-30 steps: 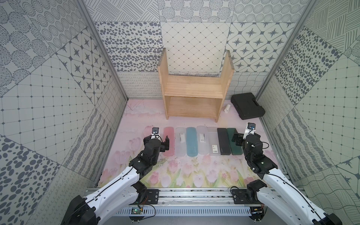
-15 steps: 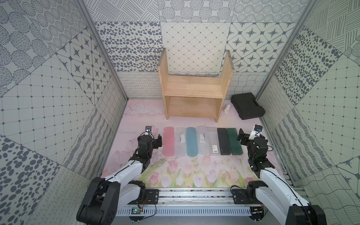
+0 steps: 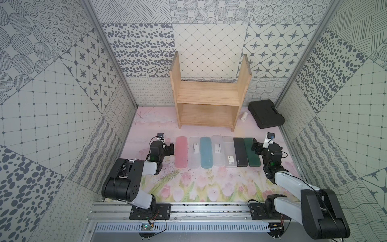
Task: Remove the pencil cases from the shelf
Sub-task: Reset both arms
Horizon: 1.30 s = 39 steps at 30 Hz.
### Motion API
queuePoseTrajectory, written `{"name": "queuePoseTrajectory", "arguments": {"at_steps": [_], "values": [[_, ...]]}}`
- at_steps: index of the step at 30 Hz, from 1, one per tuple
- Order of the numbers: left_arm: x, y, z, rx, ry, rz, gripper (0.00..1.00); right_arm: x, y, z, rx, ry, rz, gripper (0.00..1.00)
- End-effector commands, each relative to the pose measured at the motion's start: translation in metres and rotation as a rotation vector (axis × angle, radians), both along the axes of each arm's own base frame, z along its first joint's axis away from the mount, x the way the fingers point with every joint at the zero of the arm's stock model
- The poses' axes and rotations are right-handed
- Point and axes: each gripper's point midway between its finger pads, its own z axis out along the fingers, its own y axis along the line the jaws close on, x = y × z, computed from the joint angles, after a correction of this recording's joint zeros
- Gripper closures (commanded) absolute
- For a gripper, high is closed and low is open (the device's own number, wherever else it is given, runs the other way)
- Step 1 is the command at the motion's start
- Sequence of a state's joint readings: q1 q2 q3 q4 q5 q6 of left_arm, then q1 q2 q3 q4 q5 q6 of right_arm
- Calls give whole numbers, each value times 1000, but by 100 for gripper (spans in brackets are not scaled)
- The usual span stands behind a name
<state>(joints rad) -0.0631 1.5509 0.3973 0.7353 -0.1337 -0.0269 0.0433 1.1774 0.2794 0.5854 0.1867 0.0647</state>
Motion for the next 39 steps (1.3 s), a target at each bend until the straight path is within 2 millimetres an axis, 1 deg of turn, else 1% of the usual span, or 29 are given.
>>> {"name": "queuePoseTrajectory", "arguments": {"at_steps": [1, 4, 6, 7, 9, 10, 12, 14, 15, 16, 18, 20, 39], "values": [[16, -6, 20, -70, -89, -39, 1, 17, 5, 12, -8, -68, 34, 2], [17, -6, 22, -67, -100, -40, 1, 23, 0, 12, -6, -78, 8, 2], [15, -6, 19, -71, -82, -39, 1, 28, 6, 11, 11, -80, 39, 2], [17, -6, 22, -69, -99, -41, 1, 30, 8, 8, 19, -82, 48, 2], [15, -6, 19, -72, -83, -41, 1, 33, 5, 0, 29, -89, 29, 2], [16, -7, 21, -71, -95, -43, 1, 35, 4, -5, 31, -92, 20, 2], [16, -6, 19, -71, -87, -41, 1, 40, 7, -16, 30, -76, 36, 2], [16, -6, 20, -67, -97, -42, 1, 48, 7, -15, 25, -86, 30, 2], [16, -7, 19, -70, -88, -42, 1, 52, 7, -18, 25, -42, 28, 2], [16, -6, 20, -72, -90, -42, 1, 51, 8, -22, 18, -5, 32, 2], [16, -6, 20, -71, -91, -43, 1, 52, 8, -20, 16, -41, 30, 2], [16, -6, 20, -71, -92, -42, 1, 51, 9, -22, 15, -14, 35, 2], [16, -7, 20, -71, -93, -43, 1, 50, 9, -22, 14, -18, 35, 2]]}}
